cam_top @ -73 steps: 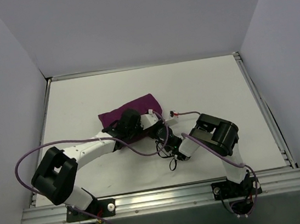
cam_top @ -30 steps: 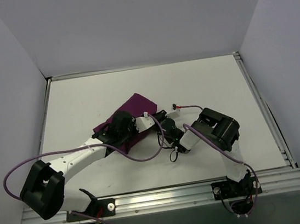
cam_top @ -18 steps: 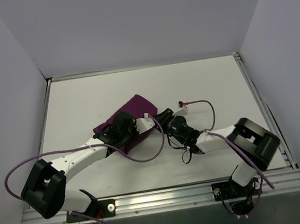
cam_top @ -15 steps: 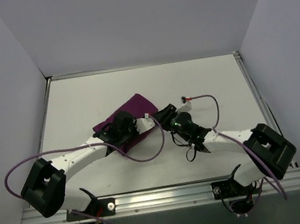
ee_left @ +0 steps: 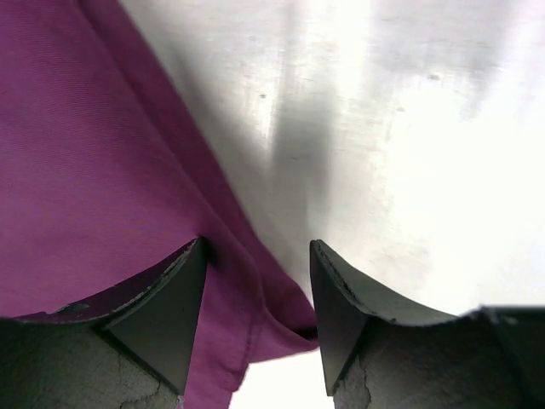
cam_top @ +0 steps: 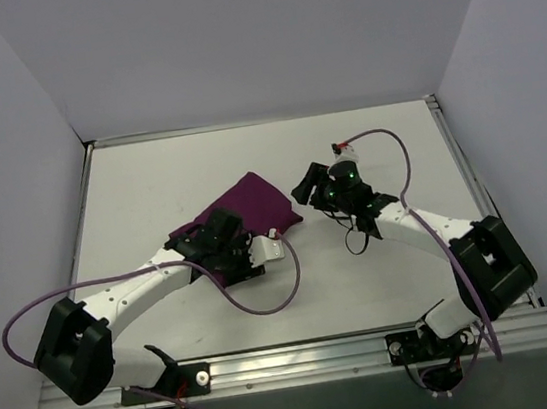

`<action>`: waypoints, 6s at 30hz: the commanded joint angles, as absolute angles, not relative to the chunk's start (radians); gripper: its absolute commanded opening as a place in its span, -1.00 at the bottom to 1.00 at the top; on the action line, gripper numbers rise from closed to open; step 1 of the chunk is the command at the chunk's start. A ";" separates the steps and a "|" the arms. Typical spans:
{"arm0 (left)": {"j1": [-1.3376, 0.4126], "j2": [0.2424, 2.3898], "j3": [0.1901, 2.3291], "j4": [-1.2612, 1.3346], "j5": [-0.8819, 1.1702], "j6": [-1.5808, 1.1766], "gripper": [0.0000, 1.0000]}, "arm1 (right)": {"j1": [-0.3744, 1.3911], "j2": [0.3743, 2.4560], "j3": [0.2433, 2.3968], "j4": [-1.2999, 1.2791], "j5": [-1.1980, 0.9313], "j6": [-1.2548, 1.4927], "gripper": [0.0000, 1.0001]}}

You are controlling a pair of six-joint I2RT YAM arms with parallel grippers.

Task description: Prepare the surgical pack

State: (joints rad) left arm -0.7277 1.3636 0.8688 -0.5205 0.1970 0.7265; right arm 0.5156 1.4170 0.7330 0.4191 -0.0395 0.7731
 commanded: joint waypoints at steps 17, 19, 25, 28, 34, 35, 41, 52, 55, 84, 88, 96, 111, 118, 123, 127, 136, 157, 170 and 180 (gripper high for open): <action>-0.445 1.420 0.953 -0.445 0.009 0.426 0.19 | 0.494 1.872 1.000 0.567 -0.325 0.566 -0.53; -0.396 1.434 0.936 -0.439 0.009 0.423 0.14 | 0.494 1.853 0.977 0.592 -0.327 0.574 -0.62; -0.165 1.292 1.012 -0.551 0.171 0.322 0.32 | 0.492 1.795 0.972 0.523 -0.327 0.531 0.00; -0.092 1.250 1.019 -0.597 0.259 0.304 0.58 | 0.491 1.798 1.028 0.483 -0.328 0.483 0.25; -0.029 1.432 1.031 -0.643 0.300 0.301 0.62 | 0.483 1.937 1.184 0.411 -0.426 0.410 0.26; -0.012 1.462 1.049 -0.650 0.320 0.289 0.61 | 0.474 1.948 1.193 0.413 -0.431 0.410 0.26; 0.153 1.621 1.103 -0.615 0.460 0.249 0.43 | 0.457 2.019 1.225 0.472 -0.529 0.400 0.24; 0.169 1.569 1.046 -0.540 0.535 0.287 0.14 | 0.433 2.051 1.154 0.595 -0.612 0.448 -0.09; 0.178 1.520 1.043 -0.522 0.520 0.288 0.17 | 0.422 2.062 1.163 0.577 -0.612 0.440 -0.18; 0.178 1.434 0.982 -0.454 0.356 0.393 0.19 | 0.005 1.901 1.155 0.258 -0.419 0.143 -1.00; 0.178 1.445 0.982 -0.448 0.345 0.403 0.20 | -0.081 1.936 1.210 0.193 -0.422 0.065 -1.00; 0.178 1.462 0.977 -0.437 0.322 0.426 0.19 | -0.196 1.944 1.272 0.069 -0.377 -0.048 -1.00; 0.178 1.462 0.968 -0.437 0.313 0.451 0.20 | -0.304 1.801 1.190 0.058 -0.146 0.017 -1.00; 0.179 1.448 0.960 -0.436 0.304 0.462 0.20 | -0.367 1.789 1.227 0.057 -0.022 0.043 -0.96; 0.179 1.434 0.954 -0.439 0.296 0.469 0.20 | -0.357 1.793 1.311 -0.044 0.000 0.046 0.08; 0.178 1.427 0.943 -0.440 0.298 0.471 0.20 | -0.182 1.627 1.269 -0.071 0.252 0.064 0.21; 0.178 1.419 0.939 -0.451 0.318 0.465 0.21 | 0.291 1.579 1.252 -0.063 0.689 0.277 0.40; 0.179 1.367 0.894 -0.463 0.325 0.506 0.21 | 0.348 2.106 1.519 -0.261 0.756 0.255 -0.39; 0.179 1.400 0.916 -0.446 0.365 0.494 0.21 | 0.391 1.804 1.117 -0.347 0.683 0.195 -1.00; 0.178 1.410 0.887 -0.423 0.387 0.486 0.21 | 0.391 1.798 1.104 -0.518 0.681 0.071 -1.00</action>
State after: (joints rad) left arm 0.1719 1.4158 0.8925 -0.4622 0.3504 0.4831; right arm 0.3946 1.8175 1.1191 -0.3565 0.6468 0.1196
